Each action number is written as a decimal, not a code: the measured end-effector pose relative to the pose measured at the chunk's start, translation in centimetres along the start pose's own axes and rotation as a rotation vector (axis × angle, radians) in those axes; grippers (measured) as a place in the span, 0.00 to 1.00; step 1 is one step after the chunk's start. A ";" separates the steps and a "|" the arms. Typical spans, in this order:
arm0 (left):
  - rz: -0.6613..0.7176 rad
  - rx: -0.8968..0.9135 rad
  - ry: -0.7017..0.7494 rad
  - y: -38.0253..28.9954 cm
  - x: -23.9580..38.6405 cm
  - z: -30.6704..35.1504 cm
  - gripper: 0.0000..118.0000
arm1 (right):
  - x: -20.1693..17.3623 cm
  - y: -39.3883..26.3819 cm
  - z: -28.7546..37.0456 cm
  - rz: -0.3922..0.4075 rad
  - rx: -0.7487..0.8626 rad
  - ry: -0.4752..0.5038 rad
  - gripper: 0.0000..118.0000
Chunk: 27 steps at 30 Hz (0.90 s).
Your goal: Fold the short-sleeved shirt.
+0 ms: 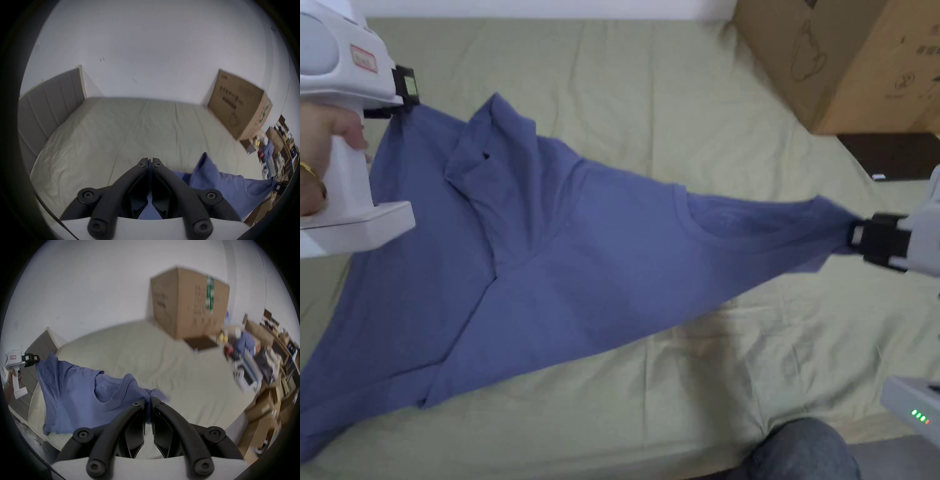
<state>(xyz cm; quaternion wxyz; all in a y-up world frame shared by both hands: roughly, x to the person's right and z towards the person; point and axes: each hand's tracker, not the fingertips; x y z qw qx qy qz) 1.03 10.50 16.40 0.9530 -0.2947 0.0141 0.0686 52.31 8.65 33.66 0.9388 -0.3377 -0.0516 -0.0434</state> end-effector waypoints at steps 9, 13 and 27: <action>0.169 0.469 -0.038 7.8 -5.9 19.2 0.00 | -1.1 9.8 11.6 0.050 0.391 0.025 0.05; 0.235 0.609 -0.049 9.1 -9.0 25.6 0.00 | -1.7 11.5 16.3 0.057 0.507 0.065 0.05; 0.252 0.684 0.018 8.1 -12.8 33.2 0.00 | -3.0 15.0 20.7 0.090 0.568 0.154 0.05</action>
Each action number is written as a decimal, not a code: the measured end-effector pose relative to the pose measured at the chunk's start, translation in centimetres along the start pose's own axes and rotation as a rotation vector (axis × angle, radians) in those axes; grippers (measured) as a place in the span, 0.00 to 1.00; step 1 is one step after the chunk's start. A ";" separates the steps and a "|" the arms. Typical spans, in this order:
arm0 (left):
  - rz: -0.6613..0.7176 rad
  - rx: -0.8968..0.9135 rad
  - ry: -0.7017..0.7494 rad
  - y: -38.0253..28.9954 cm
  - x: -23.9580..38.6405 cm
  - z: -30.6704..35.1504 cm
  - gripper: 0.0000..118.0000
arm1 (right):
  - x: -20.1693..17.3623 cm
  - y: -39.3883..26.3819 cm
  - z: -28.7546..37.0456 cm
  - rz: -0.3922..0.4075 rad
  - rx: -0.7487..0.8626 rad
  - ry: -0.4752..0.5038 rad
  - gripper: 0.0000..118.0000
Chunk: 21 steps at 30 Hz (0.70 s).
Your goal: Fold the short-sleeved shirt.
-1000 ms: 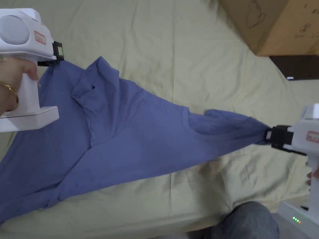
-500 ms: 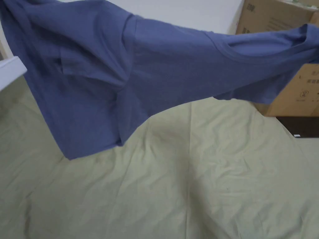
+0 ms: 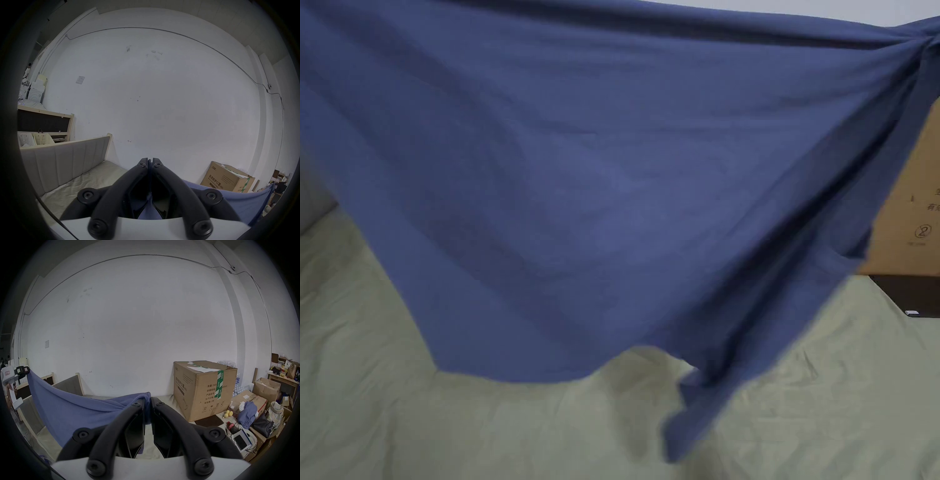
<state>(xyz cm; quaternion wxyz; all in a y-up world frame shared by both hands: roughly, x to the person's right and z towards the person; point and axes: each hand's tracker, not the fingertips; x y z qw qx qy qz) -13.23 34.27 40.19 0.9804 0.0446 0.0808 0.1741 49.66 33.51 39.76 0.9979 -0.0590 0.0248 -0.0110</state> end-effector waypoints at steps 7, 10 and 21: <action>-0.021 -0.037 0.021 -0.9 0.1 -1.0 0.00 | 0.1 0.9 -0.3 -0.016 -0.025 0.008 0.05; -0.033 -0.055 0.037 -1.1 0.3 -1.9 0.00 | 0.0 1.7 -1.6 -0.021 -0.050 0.004 0.05; -0.079 -0.173 0.120 -2.3 1.4 -6.1 0.00 | -1.8 5.2 -12.8 0.040 -0.143 -0.113 0.05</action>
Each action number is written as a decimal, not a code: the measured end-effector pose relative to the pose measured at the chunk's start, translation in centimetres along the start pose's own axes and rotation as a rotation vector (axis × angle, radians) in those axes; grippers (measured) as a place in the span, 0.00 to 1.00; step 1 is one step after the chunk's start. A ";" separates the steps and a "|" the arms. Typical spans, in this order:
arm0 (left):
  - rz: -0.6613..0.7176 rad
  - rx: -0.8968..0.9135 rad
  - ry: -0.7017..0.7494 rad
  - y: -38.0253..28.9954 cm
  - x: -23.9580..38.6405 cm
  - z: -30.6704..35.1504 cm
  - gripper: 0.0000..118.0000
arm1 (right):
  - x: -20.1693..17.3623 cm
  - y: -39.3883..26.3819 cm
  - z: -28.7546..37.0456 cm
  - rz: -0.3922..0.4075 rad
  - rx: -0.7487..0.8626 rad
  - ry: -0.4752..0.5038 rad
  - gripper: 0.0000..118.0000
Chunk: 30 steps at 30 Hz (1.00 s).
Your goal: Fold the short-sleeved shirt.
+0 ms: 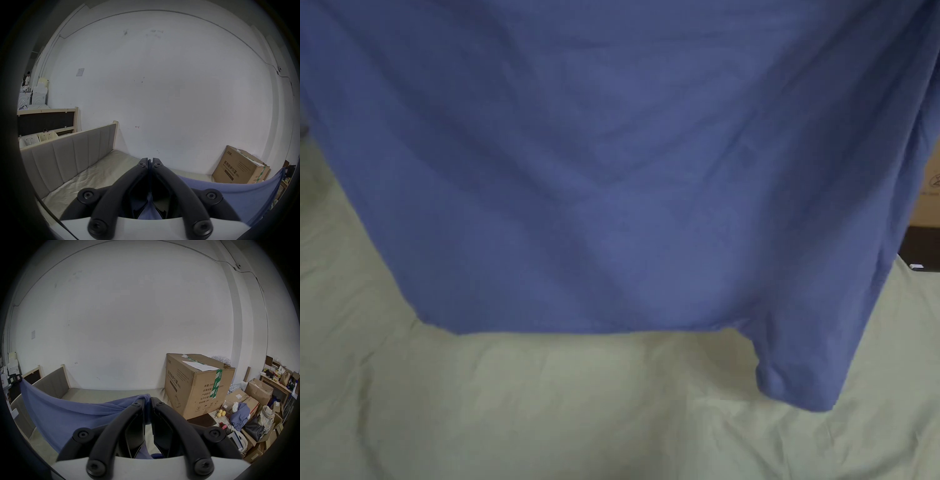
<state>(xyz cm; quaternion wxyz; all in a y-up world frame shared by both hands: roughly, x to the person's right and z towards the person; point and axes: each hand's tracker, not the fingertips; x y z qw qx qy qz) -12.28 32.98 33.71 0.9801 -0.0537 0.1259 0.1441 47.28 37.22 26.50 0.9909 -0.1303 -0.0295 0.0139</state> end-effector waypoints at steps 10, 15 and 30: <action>-0.161 0.045 0.122 1.0 9.7 -20.1 0.00 | -5.5 5.8 -15.4 0.127 0.026 -0.205 0.05; -0.186 0.085 0.197 1.8 12.5 -27.3 0.00 | -7.6 8.0 -21.7 0.068 0.114 -0.281 0.05; -0.182 0.064 0.267 -6.5 12.6 -35.5 0.00 | -8.2 -0.1 -30.1 0.018 0.145 -0.274 0.05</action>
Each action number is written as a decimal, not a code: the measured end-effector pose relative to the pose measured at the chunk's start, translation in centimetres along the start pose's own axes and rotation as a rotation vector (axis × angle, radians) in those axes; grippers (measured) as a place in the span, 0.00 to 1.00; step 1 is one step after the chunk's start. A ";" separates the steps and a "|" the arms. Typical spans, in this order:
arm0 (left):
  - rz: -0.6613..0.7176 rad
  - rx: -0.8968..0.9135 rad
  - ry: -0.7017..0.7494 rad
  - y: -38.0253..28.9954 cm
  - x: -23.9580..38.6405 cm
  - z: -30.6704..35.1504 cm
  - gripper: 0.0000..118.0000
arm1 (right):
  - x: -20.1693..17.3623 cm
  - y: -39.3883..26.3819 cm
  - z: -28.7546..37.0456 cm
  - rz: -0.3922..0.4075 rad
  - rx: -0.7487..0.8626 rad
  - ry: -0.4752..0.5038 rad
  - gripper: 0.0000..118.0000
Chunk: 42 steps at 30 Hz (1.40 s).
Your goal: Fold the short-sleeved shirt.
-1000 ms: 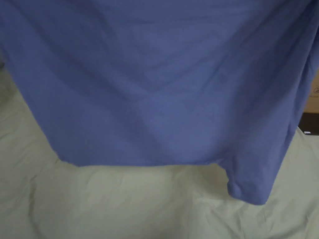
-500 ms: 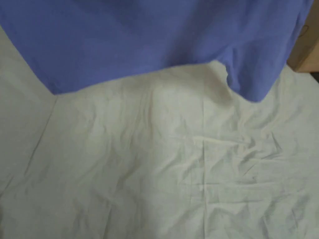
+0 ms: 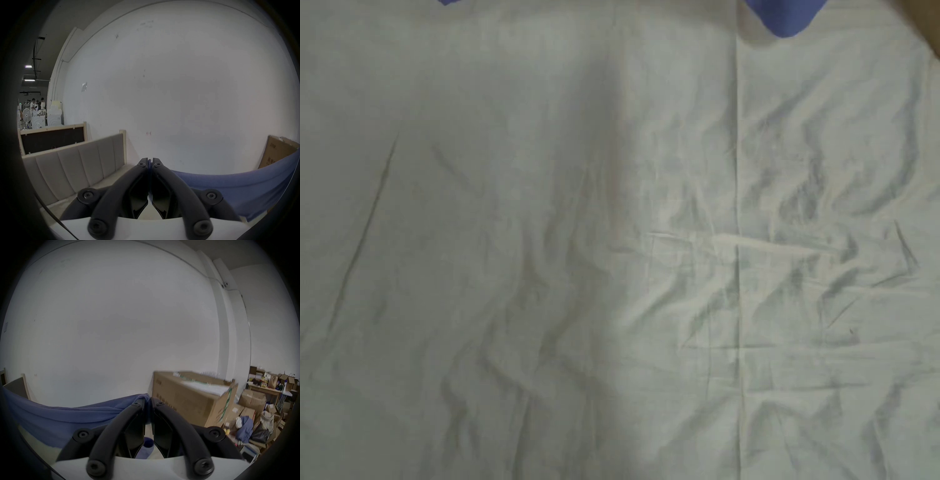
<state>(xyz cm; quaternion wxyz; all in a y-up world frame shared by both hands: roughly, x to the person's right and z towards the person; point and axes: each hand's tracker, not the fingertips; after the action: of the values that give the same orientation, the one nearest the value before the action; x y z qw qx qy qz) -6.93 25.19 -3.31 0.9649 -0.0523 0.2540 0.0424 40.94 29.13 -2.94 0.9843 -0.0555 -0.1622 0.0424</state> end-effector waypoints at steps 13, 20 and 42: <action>0.046 -0.425 -0.013 -20.6 -6.7 7.6 0.00 | 4.8 -25.5 6.0 -0.010 -0.473 0.048 0.05; 0.051 -0.557 -0.047 -28.9 -12.6 17.2 0.00 | 9.3 -35.0 14.5 -0.044 -0.637 0.071 0.05; -0.084 -0.702 -0.112 -35.8 -23.2 37.2 0.65 | 19.4 -40.8 30.6 0.056 -0.740 0.307 0.42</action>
<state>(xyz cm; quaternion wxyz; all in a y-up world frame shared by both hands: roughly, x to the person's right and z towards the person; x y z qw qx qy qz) -5.12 -7.02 43.21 0.9014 -0.3886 0.1685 0.0903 51.99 -6.35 36.98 0.9091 -0.4162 -0.0162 -0.0009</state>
